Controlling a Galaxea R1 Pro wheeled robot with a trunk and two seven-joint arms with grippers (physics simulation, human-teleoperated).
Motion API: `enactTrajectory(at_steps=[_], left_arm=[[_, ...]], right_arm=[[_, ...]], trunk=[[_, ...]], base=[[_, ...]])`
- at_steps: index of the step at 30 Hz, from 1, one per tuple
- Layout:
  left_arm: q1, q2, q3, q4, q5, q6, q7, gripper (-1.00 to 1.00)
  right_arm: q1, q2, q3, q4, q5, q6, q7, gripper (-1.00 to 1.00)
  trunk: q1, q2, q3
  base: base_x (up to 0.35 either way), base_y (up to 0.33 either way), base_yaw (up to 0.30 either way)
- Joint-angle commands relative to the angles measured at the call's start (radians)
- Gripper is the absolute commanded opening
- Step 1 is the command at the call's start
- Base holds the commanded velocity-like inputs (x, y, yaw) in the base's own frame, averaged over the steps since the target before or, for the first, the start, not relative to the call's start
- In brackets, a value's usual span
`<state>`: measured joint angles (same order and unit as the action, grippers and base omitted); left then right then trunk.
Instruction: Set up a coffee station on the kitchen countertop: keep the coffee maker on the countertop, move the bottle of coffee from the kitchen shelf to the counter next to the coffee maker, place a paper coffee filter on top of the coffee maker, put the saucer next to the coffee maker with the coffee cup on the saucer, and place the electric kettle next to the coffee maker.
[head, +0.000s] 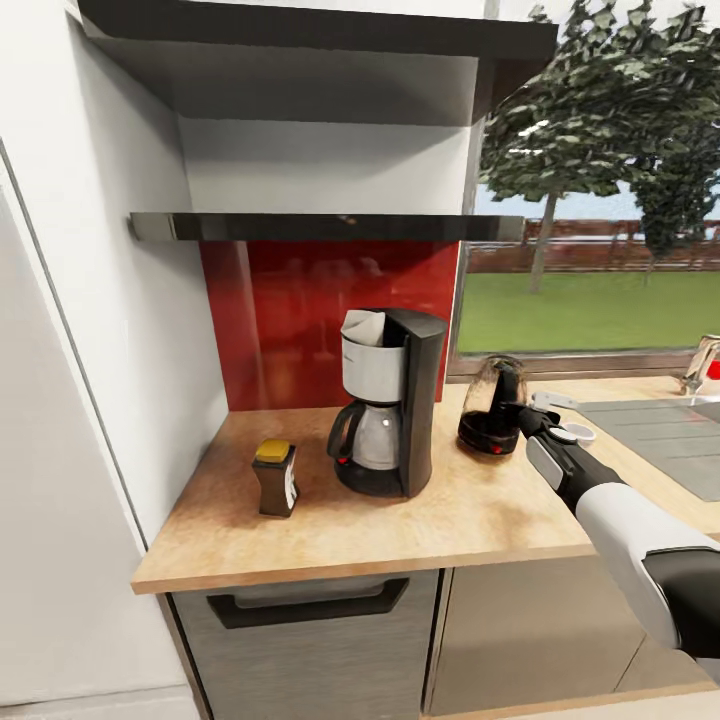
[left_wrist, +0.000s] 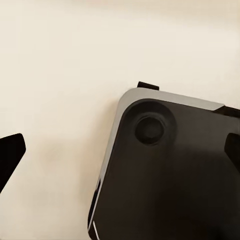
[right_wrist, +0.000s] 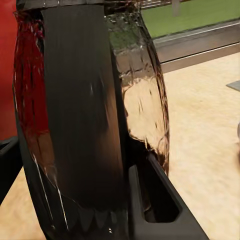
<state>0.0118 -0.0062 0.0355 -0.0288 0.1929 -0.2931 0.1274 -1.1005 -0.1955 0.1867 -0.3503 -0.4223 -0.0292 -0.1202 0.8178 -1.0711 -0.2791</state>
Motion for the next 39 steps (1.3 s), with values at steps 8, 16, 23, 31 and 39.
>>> enactTrajectory(at_steps=[8, 16, 23, 31, 39], left_arm=[[0.0, -0.013, 0.003, -0.005, 0.001, -0.001, 0.001, 1.0], [0.0, -0.012, 0.003, -0.006, -0.001, -0.001, 0.001, 1.0], [0.0, -0.013, 0.004, -0.007, 0.0, -0.001, 0.0, 1.0], [0.0, -0.012, 0.004, -0.008, 0.0, -0.001, 0.001, 1.0], [-0.001, -0.012, 0.004, -0.008, 0.0, -0.001, 0.001, 1.0]], right_arm=[[-0.001, -0.001, 0.008, -0.001, -0.007, -0.003, -0.006, -1.0], [-0.001, -0.001, 0.008, -0.001, -0.007, -0.003, -0.005, -1.0], [-0.001, -0.001, 0.008, -0.001, -0.008, -0.003, -0.005, -1.0], [-0.001, -0.001, 0.008, -0.001, -0.008, -0.003, -0.005, -1.0], [-0.001, -0.001, 0.008, -0.001, -0.009, -0.003, -0.005, -1.0]], trunk=[[0.0, -0.001, -0.001], [0.0, -0.001, -0.001], [0.0, -0.001, -0.001], [0.0, -0.001, -0.005], [0.0, -0.001, -0.006]], base=[[-0.031, -0.04, 0.08], [-0.014, -0.009, 0.035], [-0.007, 0.0, 0.0], [-0.111, 0.0, 0.095], [-0.001, 0.0, 0.003]])
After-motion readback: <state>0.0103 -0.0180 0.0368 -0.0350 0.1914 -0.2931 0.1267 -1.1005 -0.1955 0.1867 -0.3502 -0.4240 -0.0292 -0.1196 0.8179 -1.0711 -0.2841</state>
